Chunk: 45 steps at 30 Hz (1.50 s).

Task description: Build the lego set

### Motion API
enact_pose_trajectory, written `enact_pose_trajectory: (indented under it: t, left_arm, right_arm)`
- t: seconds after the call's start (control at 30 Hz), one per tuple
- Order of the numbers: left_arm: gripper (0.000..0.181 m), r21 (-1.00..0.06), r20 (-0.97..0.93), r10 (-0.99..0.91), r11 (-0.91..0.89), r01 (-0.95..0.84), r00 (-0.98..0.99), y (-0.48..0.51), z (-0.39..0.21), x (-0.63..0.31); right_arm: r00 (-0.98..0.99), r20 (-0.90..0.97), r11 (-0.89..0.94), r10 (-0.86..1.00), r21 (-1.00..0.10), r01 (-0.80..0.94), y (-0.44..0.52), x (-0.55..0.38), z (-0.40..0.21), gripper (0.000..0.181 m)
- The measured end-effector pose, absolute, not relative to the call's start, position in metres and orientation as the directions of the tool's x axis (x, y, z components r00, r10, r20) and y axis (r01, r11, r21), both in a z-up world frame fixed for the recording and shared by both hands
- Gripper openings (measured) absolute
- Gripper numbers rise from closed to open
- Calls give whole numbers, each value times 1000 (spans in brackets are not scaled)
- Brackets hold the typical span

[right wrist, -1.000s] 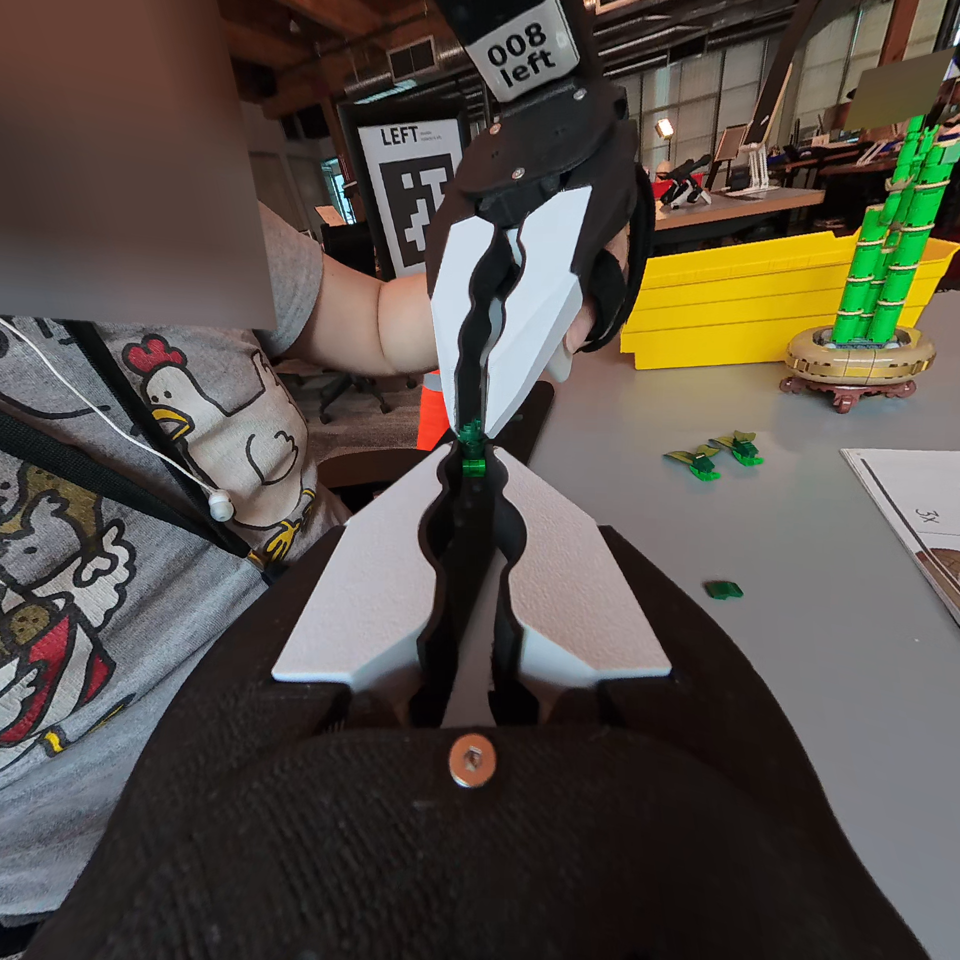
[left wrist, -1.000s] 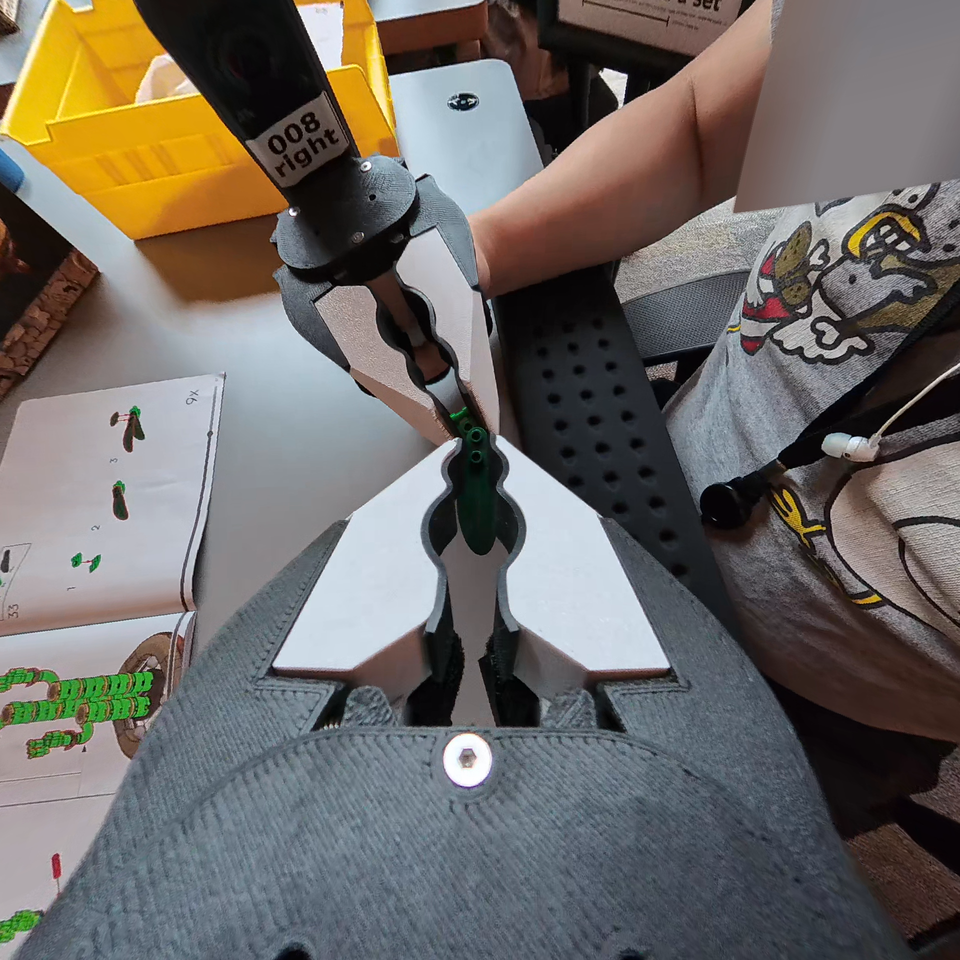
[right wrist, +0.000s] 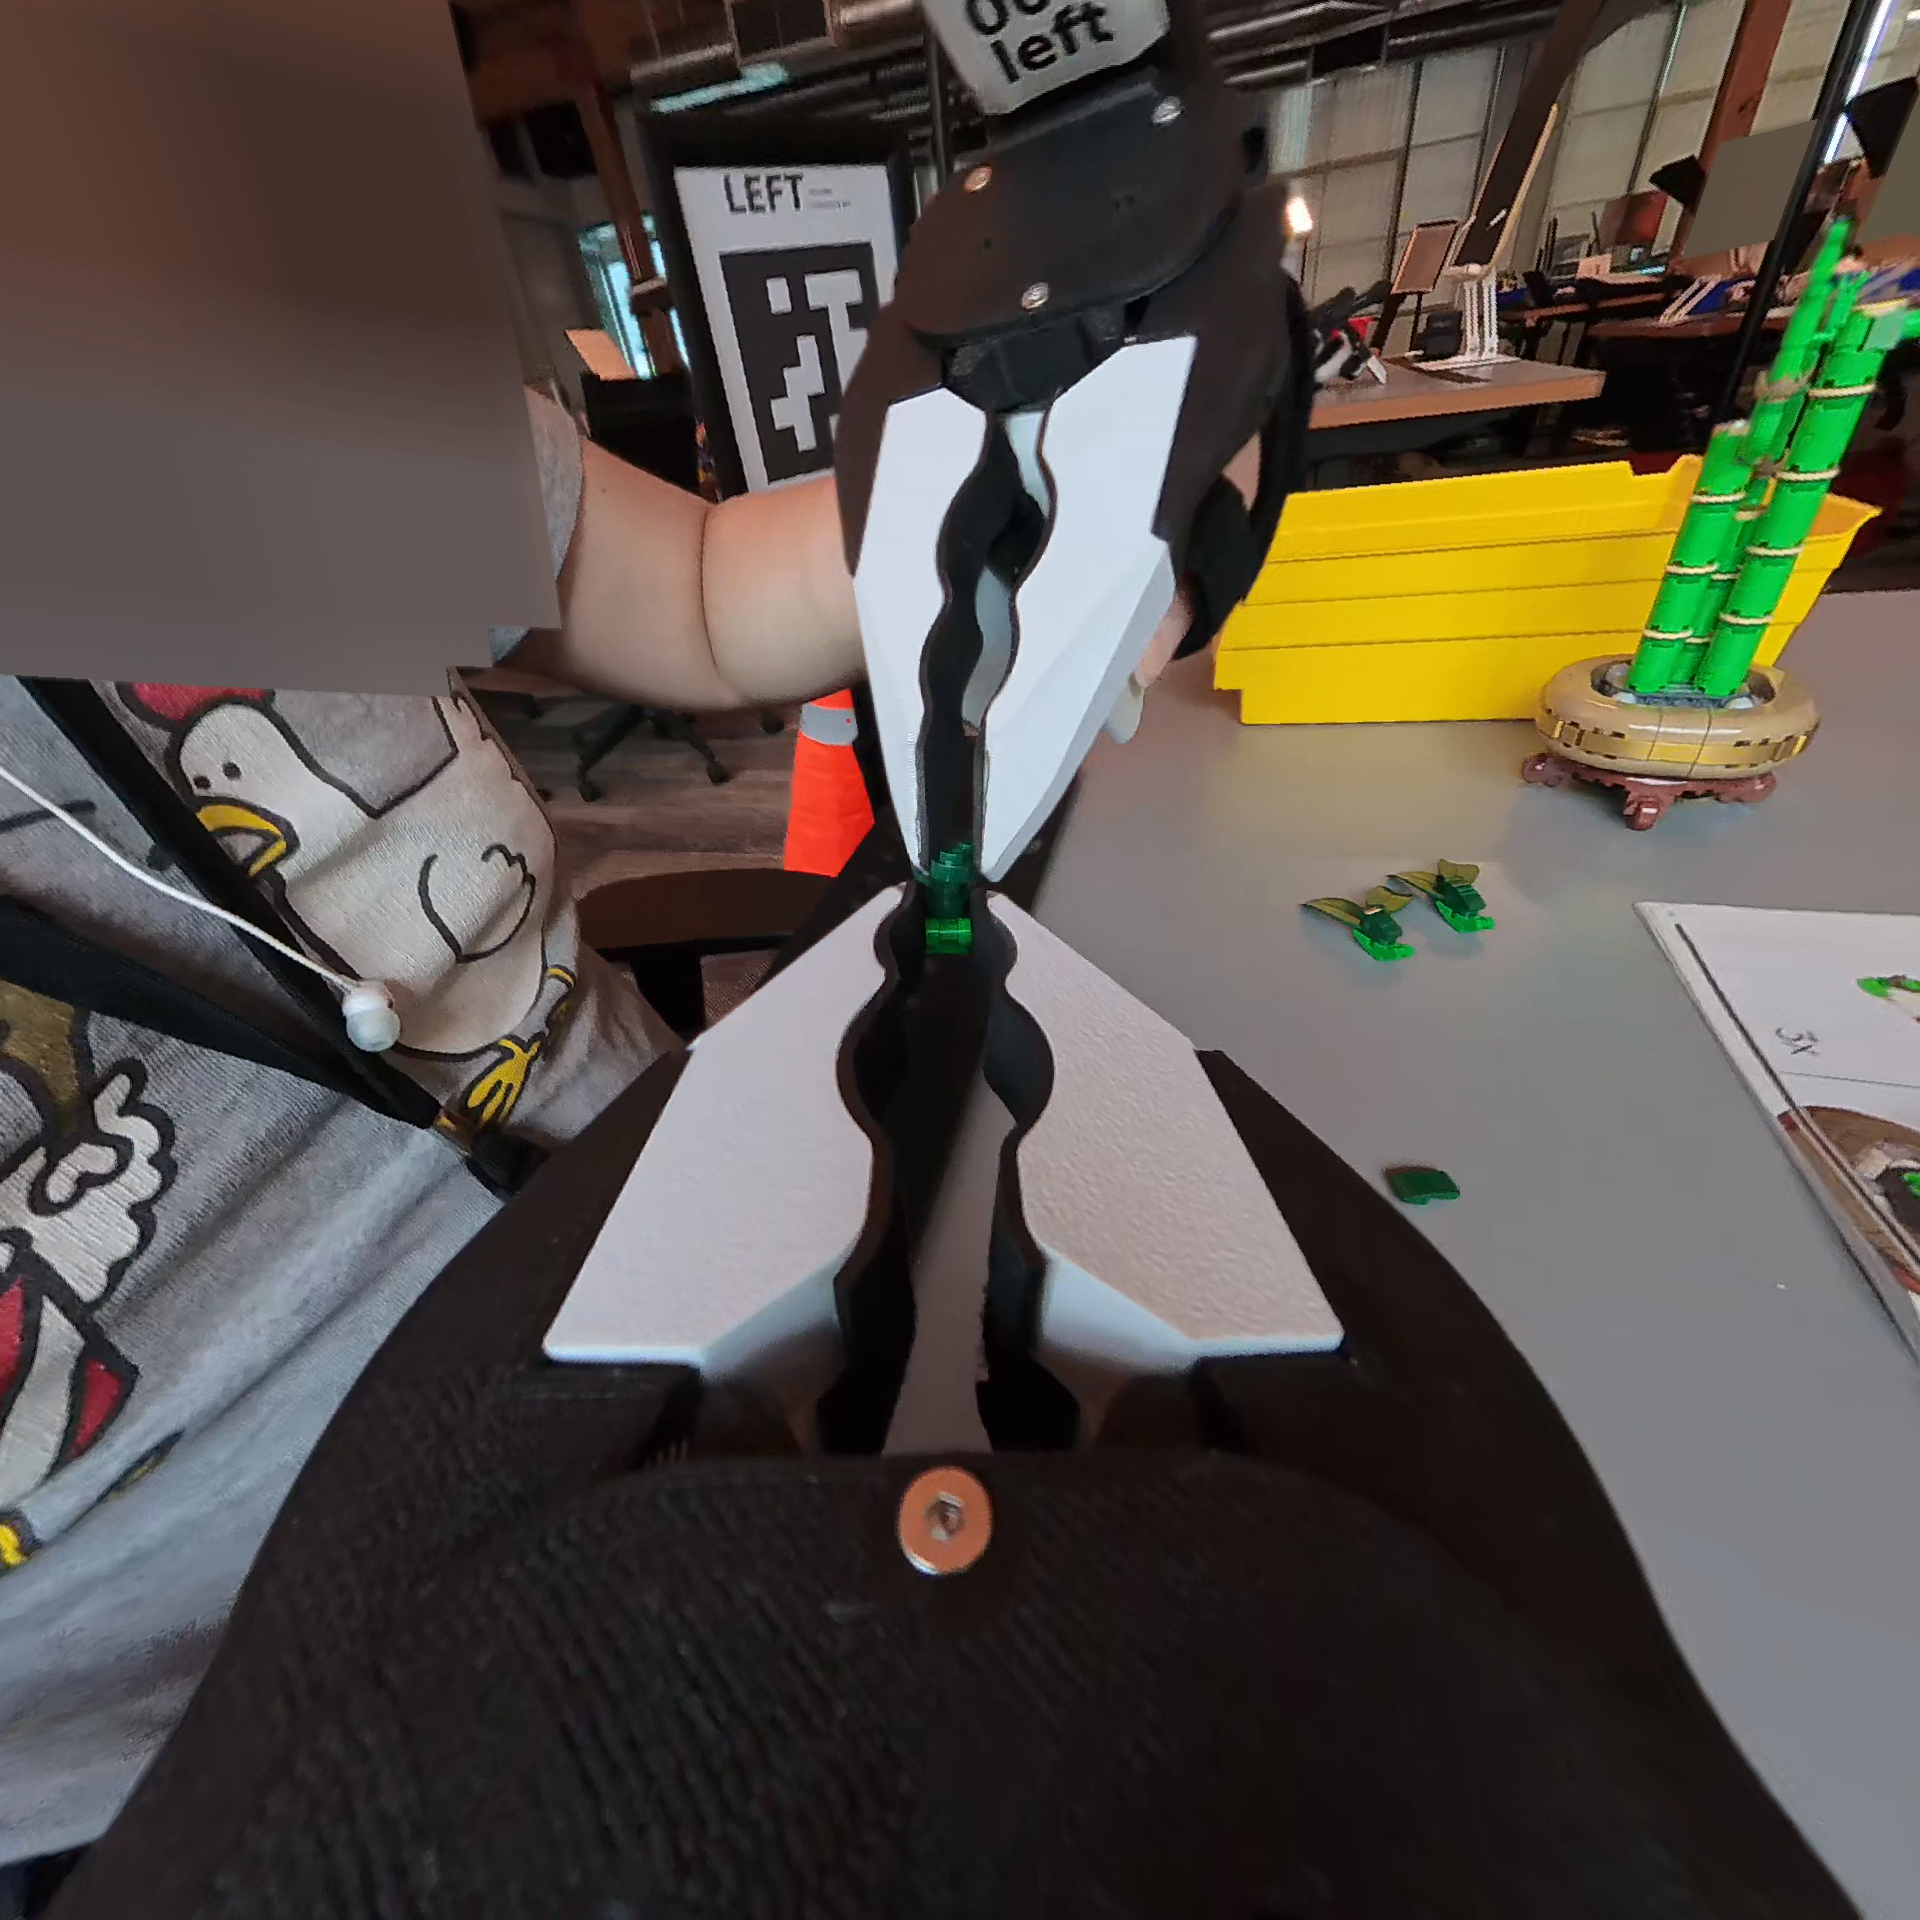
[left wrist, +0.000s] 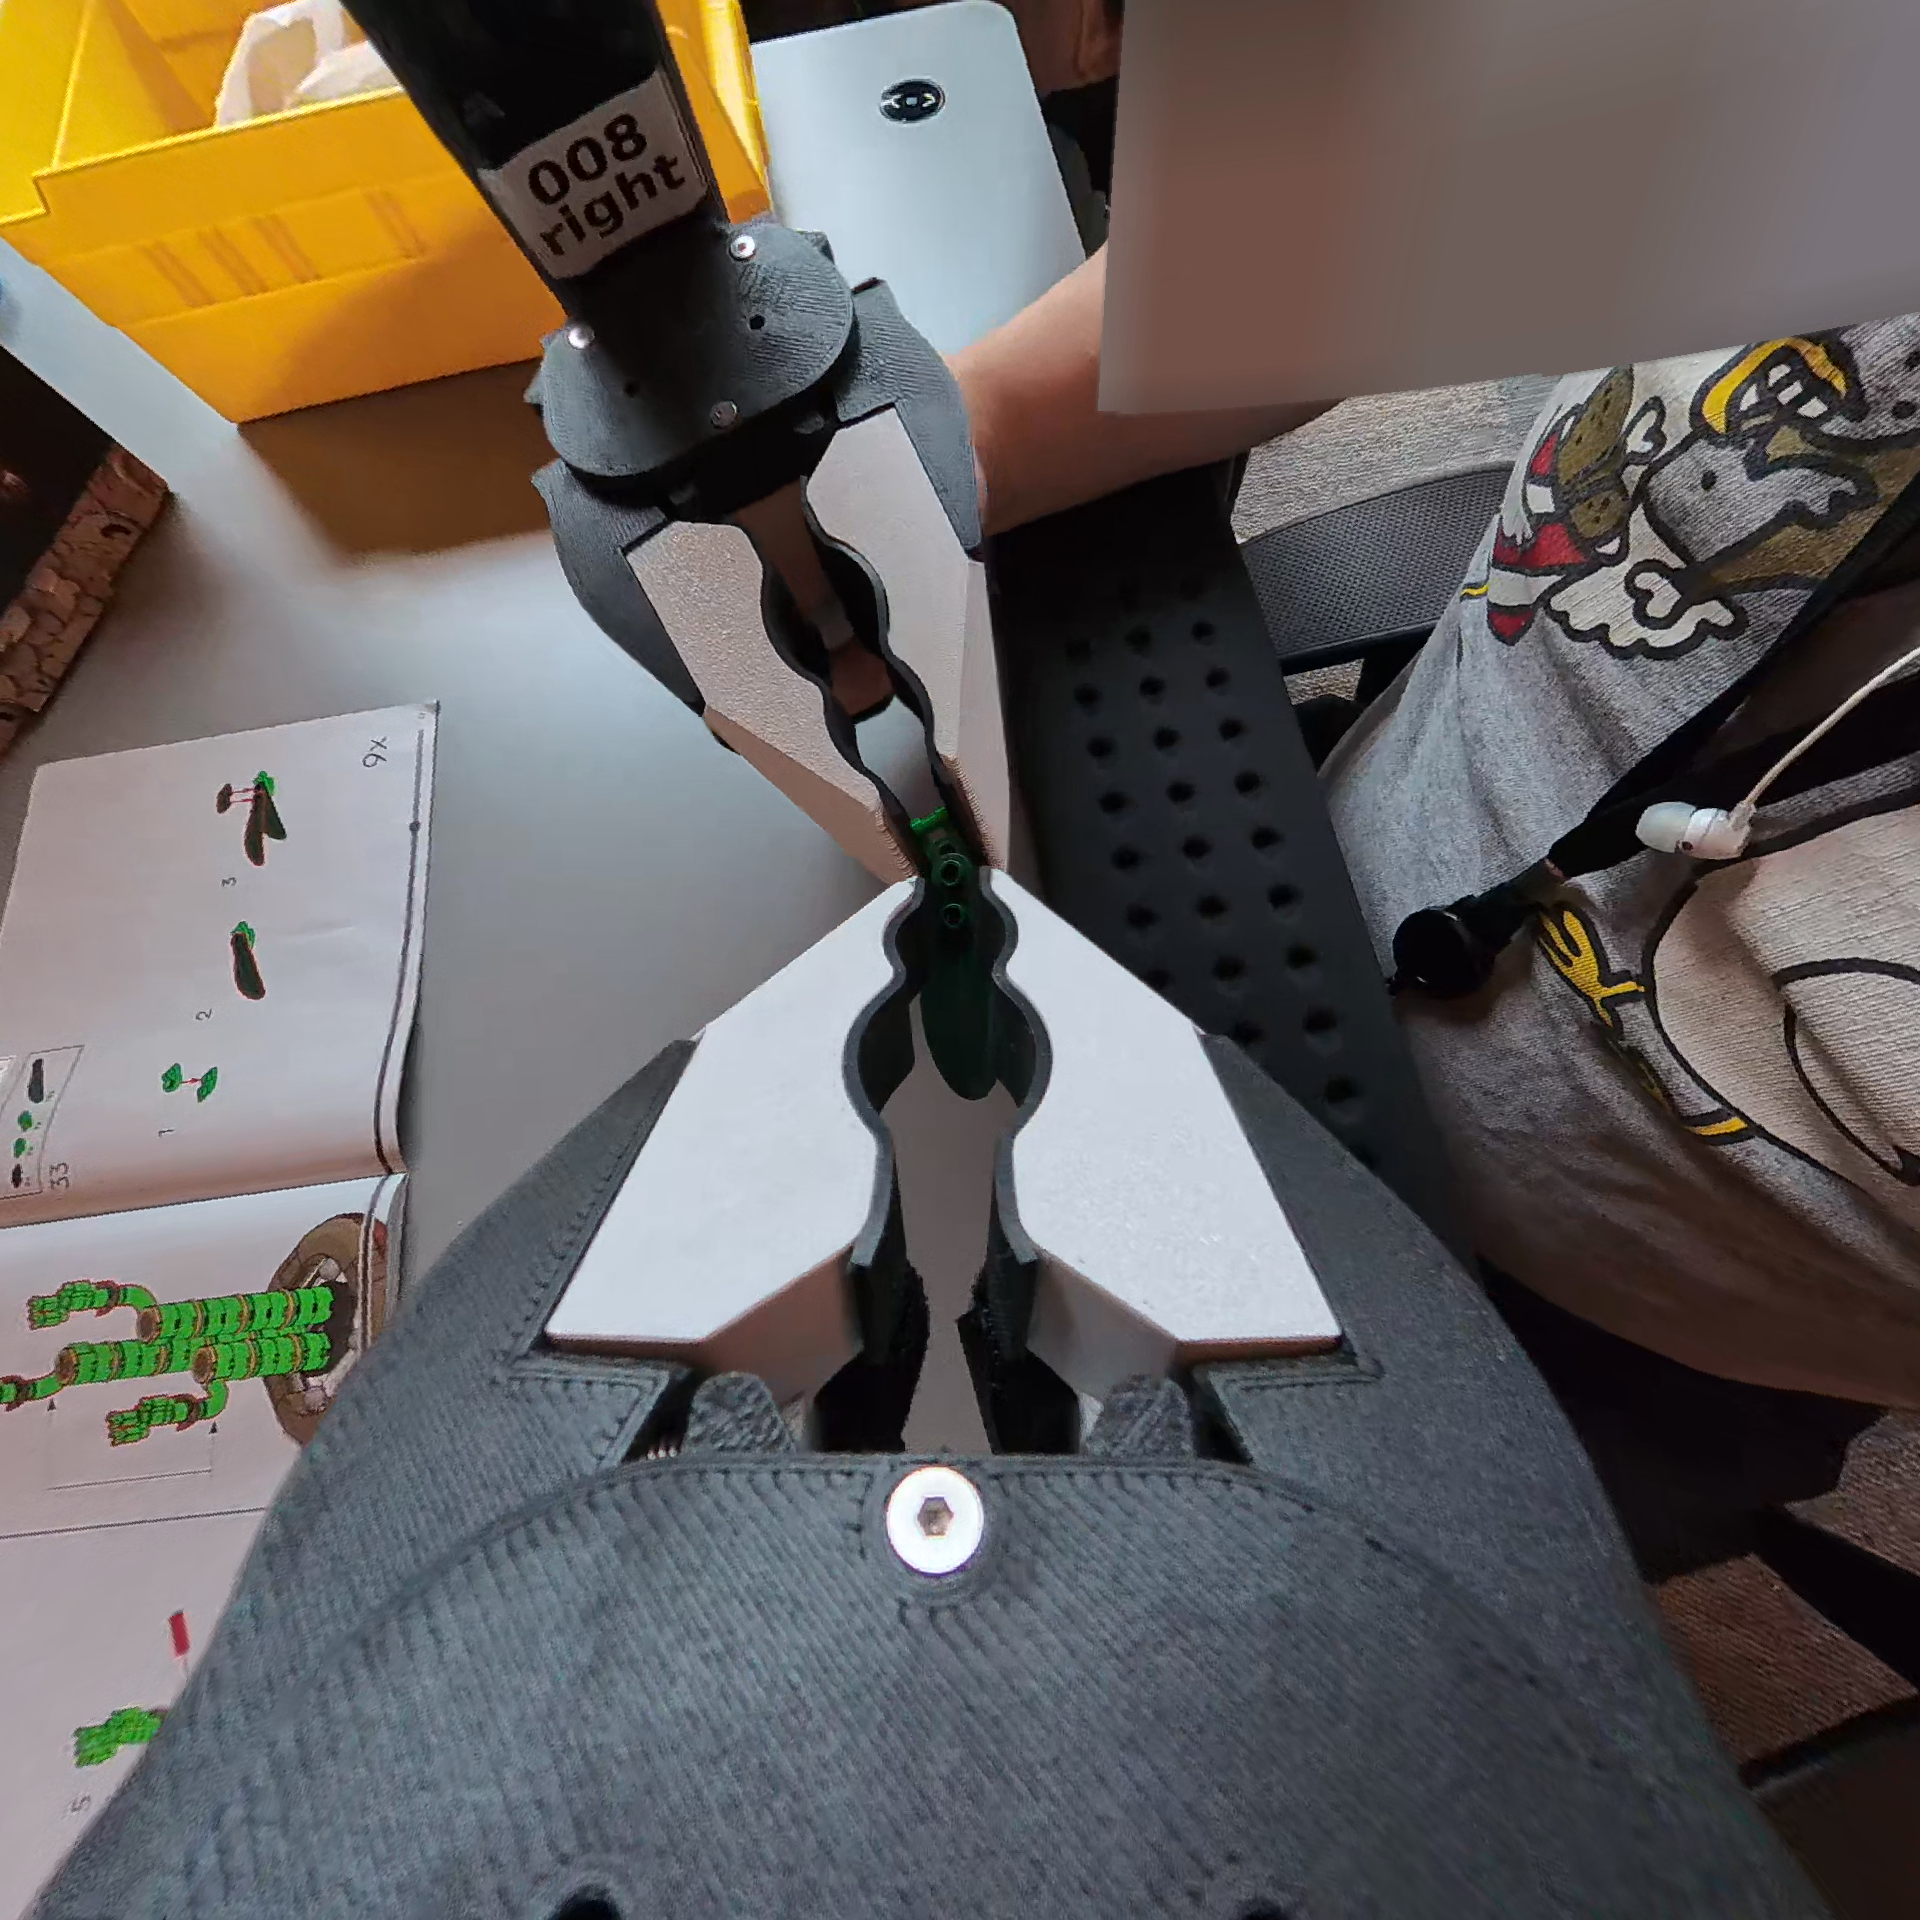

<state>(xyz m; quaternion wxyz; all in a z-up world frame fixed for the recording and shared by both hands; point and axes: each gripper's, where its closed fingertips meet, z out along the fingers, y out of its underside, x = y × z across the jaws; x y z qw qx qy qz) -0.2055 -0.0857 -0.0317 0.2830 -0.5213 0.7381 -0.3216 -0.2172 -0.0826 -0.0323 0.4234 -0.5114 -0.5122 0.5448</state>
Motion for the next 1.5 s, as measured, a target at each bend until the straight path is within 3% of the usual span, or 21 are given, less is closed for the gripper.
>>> enact_pose_trajectory:
  t: [0.3, 0.63, 1.07, 1.5]
  left_arm:
    - [6, -792, 46, -974, 99, -602, -220, -74, -20, -198]
    - [7, -768, 46, -976, 102, -632, -214, -71, -21, -194]
    - [6, -735, -39, -975, 177, -655, -219, -67, -14, -196]
    - [6, -779, -37, -982, 145, -609, -186, -66, -5, -191]
  right_arm:
    - [-149, -313, -319, 938, -948, -15, -70, -212, -22, 6]
    - [-118, -300, -303, 947, -953, -12, -66, -209, -22, 6]
    - [-8, -148, -148, 989, -988, -37, -60, -206, -16, 6]
    - [0, -134, -134, 991, -987, -94, -59, -201, -5, 6]
